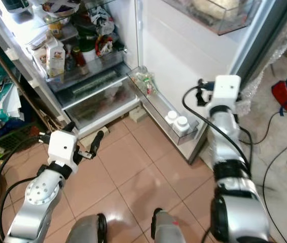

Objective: Restocking fridge

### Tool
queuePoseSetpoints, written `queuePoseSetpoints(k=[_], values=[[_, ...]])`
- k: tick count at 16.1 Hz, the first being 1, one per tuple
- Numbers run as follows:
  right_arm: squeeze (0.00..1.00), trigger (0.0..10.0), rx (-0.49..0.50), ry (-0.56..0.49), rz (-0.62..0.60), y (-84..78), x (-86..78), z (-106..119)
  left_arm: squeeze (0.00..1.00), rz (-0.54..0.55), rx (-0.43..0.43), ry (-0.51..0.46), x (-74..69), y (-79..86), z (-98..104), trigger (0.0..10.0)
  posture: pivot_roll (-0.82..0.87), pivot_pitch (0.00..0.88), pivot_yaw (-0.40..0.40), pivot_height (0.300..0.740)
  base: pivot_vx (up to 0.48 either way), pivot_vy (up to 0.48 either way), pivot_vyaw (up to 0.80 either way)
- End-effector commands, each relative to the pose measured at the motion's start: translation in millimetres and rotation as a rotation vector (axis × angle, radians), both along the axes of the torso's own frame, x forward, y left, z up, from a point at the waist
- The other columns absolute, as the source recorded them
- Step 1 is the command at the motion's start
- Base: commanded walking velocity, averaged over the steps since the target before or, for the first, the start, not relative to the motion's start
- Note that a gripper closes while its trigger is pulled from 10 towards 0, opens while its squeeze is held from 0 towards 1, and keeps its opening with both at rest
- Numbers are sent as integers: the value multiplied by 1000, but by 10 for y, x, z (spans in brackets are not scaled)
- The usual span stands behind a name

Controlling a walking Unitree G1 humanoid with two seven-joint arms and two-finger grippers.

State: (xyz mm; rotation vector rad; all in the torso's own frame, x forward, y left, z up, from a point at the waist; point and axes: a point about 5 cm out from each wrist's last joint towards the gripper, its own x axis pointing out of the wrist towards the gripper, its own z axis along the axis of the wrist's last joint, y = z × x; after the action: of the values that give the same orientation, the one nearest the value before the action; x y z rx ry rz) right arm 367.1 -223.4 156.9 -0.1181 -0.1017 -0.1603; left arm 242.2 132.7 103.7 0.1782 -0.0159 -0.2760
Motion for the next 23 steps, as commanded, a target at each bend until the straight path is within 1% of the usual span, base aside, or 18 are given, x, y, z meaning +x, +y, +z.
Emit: queuePoseSetpoints(k=[1,3,4,5,7,8,10,11,12,13,14,15,17,18,19,20,21,23], values=[[0,10000,49,-15,45,110,77,54,0,-5,10,2,3,1,12,10000,109,162,54,740,0,0,0],[0,10000,79,-23,92,235,132,78,0,-9,12,1,14,-5,14,10000,112,161,54,740,0,0,0],[0,10000,100,-28,138,329,157,94,0,-9,12,0,18,-1,16,10000,114,160,52,740,0,0,0],[0,10000,119,-33,163,375,166,101,0,-8,14,0,21,0,17,10000,115,160,52,740,0,0,0],[0,10000,165,-50,267,507,161,127,0,-4,16,-3,12,5,19,10000,119,156,47,740,0,0,0],[0,10000,205,-53,378,605,108,125,0,2,16,-3,5,16,17,10000,118,156,47,740,0,0,0],[0,10000,249,-27,557,712,-39,77,0,3,17,-3,7,21,12,10000,107,151,45,740,0,0,0],[0,10000,275,13,676,750,-178,27,0,1,16,-4,14,16,11,10000,101,151,47,740,0,0,0],[0,10000,275,69,800,756,-389,-61,0,-4,14,-4,28,5,10,10000,88,150,52,740,0,0,0],[0,10000,278,85,823,753,-438,-81,0,-6,13,-4,32,2,9,10000,88,150,52,740,0,0,0],[0,10000,282,127,865,733,-546,-145,0,-12,13,-5,42,-6,10,10000,79,149,56,740,0,0,0],[0,10000,288,215,956,699,-796,-272,0,-20,13,-8,55,-19,16,10000,77,148,58,740,0,0,0],[0,10000,251,333,1028,644,-1072,-427,0,-20,13,-10,67,-9,16,10000,69,145,62,740,0,0,0],[0,10000,181,397,1018,567,-1204,-555,0,-22,14,-10,71,-7,17,10000,66,145,63,740,0,0,0],[0,10000,98,434,944,467,-1254,-670,0,-25,14,-11,74,-11,17,10000,64,144,63,740,0,0,0],[0,10000,-19,451,882,385,-1298,-733,0,-28,15,-12,77,-17,18,10000,64,144,63,740,0,0,0],[0,10000,-67,468,832,314,-1328,-785,0,-28,15,-12,77,-19,16,10000,66,143,64,740,0,0,0],[0,10000,-111,507,786,174,-1451,-864,0,-26,15,-13,66,-12,19,10000,72,140,64,740,0,0,0]])
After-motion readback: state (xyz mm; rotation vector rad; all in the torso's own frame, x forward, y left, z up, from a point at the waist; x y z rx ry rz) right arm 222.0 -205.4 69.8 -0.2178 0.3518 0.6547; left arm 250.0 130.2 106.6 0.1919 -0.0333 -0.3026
